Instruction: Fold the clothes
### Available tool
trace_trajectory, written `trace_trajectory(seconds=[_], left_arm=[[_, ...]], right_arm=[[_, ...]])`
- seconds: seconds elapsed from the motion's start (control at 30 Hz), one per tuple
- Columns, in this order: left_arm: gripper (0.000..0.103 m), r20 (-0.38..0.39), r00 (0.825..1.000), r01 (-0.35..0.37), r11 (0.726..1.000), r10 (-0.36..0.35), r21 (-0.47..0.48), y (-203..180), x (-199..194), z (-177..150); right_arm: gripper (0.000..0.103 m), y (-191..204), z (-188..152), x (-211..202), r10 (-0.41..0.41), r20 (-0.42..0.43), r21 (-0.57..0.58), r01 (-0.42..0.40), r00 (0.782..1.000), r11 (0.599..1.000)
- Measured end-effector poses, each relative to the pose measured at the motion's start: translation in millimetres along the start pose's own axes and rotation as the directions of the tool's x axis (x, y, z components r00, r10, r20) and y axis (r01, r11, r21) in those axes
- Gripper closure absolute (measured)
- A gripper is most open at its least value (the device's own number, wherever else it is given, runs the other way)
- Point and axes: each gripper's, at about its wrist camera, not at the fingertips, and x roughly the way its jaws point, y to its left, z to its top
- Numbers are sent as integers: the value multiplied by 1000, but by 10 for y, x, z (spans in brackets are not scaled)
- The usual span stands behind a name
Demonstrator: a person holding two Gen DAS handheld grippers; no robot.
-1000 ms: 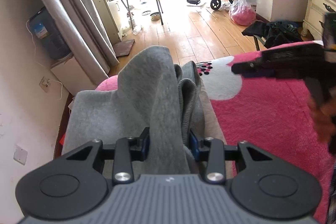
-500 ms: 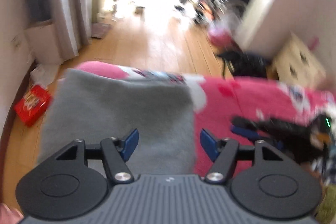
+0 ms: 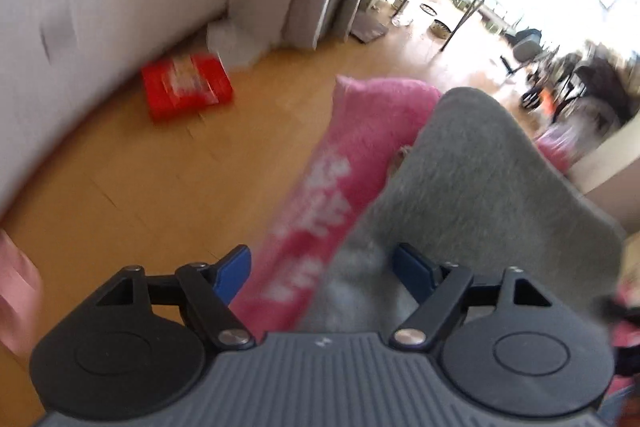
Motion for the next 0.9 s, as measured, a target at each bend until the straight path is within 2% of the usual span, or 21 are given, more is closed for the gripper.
trace_trajectory(seconds=[0.03, 0.07, 0.17, 0.37, 0.5, 0.6, 0.67, 0.73, 0.8, 0.87, 0.9], left_arm=[[36, -8, 999, 34, 999, -34, -27, 51, -5, -36], [41, -15, 998, 57, 998, -58, -41, 90, 2, -78], [47, -12, 995, 94, 995, -94, -31, 98, -24, -215], [51, 0, 990, 144, 989, -144, -12, 49, -47, -354], [51, 15, 990, 138, 988, -140, 73, -70, -83, -482], [48, 35, 991, 129, 989, -132, 73, -47, -99, -501], [45, 44, 992, 119, 991, -122, 68, -20, -171, -500], [45, 54, 993, 103, 992, -107, 77, -3, -324, -483], [44, 62, 994, 80, 991, -87, 109, -7, -554, -463], [43, 71, 995, 56, 988, -66, 141, -13, -788, -443], [42, 71, 996, 40, 985, -53, 169, -41, -924, -449]], right_arm=[[61, 33, -10, 37, -3, -7, -26, 3, 1000, 1000], [63, 86, 15, 66, -17, -9, -57, 16, 1000, 998], [66, 218, 69, 84, -41, -15, -137, 39, 999, 990], [66, 272, 160, -51, -51, -13, -279, 45, 999, 959], [66, 234, 249, -9, -53, 19, -323, 56, 998, 945], [52, 99, 190, -20, -55, 30, -259, 60, 998, 964], [36, 56, 117, -99, -76, 44, -217, 84, 996, 973], [35, 78, 0, -319, -114, 92, -193, 130, 989, 973], [35, 107, -198, -710, -139, 136, -143, 158, 981, 977], [35, 164, -531, -1201, -183, 151, -107, 200, 971, 974], [35, 249, -762, -1454, -233, 147, -117, 251, 961, 961]])
